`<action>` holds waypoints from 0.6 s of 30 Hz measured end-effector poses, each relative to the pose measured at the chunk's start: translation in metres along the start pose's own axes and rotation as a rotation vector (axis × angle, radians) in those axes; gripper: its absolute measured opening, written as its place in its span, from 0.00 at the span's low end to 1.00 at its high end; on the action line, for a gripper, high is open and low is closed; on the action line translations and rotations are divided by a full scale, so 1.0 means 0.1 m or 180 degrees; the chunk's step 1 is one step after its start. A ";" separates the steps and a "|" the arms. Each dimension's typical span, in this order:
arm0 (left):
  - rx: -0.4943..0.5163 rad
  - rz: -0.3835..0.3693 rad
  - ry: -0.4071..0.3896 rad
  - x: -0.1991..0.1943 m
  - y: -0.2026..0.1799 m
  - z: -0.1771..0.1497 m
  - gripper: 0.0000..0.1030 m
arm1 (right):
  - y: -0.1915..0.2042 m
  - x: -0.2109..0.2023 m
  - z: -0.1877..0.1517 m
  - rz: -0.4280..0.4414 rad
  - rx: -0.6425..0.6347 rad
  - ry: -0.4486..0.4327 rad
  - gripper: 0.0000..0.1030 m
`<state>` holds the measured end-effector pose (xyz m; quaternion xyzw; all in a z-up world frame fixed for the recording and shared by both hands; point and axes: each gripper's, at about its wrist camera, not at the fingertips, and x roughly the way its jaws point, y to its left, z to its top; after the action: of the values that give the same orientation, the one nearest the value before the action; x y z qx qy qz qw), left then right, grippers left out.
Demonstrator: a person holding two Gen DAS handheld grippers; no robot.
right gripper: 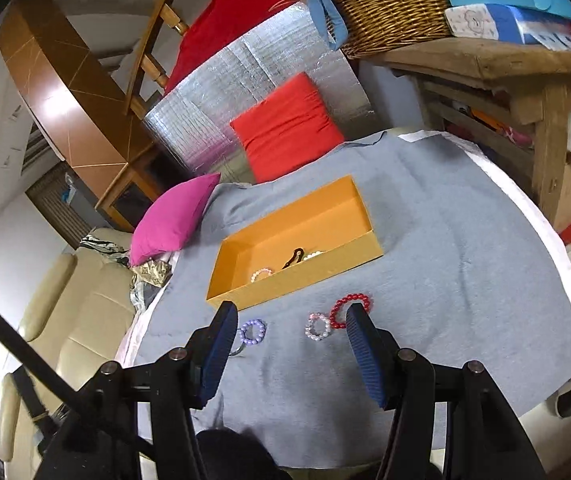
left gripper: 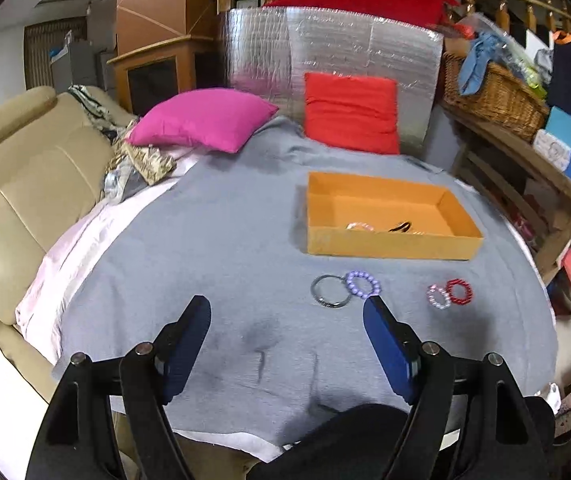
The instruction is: Organize jewelry
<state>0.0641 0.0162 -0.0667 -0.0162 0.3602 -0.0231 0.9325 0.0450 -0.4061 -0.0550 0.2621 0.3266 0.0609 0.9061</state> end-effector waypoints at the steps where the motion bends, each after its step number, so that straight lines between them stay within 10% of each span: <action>1: -0.0001 -0.0001 0.0044 0.08 -0.02 -0.01 0.77 | -0.05 0.01 0.00 0.0005 0.0020 0.0026 0.58; 18: 0.0435 -0.0303 0.0512 1.14 -0.05 -0.21 0.77 | -0.17 0.91 -0.43 -0.0175 0.0372 0.0338 0.58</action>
<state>0.1343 0.0043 -0.1587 0.0322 0.4302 -0.0931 0.8973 0.0885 -0.3760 -0.1426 0.3019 0.3842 0.0307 0.8720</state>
